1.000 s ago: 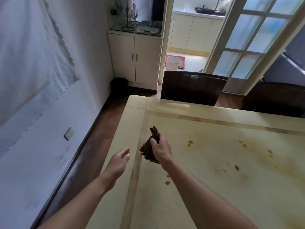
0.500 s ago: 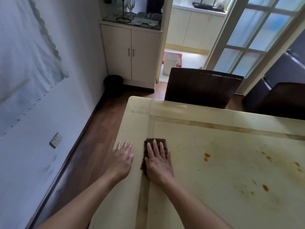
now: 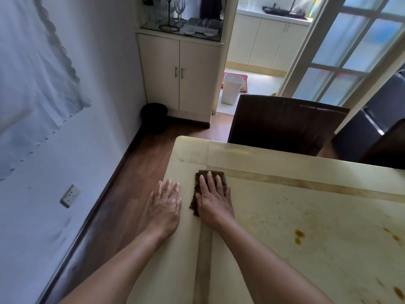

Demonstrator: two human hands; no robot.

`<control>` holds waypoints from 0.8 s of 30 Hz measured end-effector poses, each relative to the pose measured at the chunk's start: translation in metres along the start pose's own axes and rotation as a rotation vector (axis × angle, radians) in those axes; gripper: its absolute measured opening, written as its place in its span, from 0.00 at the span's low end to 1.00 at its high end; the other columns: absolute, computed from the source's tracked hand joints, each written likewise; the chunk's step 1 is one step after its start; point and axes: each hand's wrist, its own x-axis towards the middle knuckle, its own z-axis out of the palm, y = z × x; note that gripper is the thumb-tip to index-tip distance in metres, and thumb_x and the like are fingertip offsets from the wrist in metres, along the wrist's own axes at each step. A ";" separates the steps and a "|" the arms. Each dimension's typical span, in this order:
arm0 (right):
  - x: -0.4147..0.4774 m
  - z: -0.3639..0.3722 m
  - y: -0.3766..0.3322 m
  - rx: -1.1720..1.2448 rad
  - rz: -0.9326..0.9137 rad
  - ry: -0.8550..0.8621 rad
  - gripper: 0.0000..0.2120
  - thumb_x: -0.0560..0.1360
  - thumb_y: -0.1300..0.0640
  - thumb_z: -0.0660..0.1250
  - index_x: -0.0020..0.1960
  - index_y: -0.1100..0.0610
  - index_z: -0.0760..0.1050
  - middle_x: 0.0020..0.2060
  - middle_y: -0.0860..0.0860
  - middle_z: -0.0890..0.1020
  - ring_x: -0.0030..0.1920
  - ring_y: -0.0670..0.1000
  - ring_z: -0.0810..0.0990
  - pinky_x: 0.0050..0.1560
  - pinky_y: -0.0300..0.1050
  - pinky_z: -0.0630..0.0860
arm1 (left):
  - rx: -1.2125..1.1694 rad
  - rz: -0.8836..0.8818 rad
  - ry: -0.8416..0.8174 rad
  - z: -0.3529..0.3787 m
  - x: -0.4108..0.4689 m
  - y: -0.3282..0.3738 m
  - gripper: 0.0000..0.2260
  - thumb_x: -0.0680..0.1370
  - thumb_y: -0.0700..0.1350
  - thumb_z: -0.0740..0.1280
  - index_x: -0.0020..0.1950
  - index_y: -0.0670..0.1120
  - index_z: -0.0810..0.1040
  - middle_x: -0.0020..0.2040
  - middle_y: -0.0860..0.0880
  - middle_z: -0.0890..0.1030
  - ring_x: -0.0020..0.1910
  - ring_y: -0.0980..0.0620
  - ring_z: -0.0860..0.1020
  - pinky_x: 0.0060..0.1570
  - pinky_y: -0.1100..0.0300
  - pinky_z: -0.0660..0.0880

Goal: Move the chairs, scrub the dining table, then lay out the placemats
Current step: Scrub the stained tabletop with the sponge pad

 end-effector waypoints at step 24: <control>0.138 -0.026 -0.057 -0.036 -0.125 -0.007 0.26 0.82 0.48 0.45 0.78 0.46 0.42 0.77 0.47 0.40 0.76 0.54 0.35 0.73 0.57 0.31 | -0.043 0.054 0.119 0.006 0.005 -0.004 0.41 0.65 0.61 0.29 0.77 0.51 0.45 0.76 0.53 0.40 0.74 0.51 0.37 0.73 0.59 0.51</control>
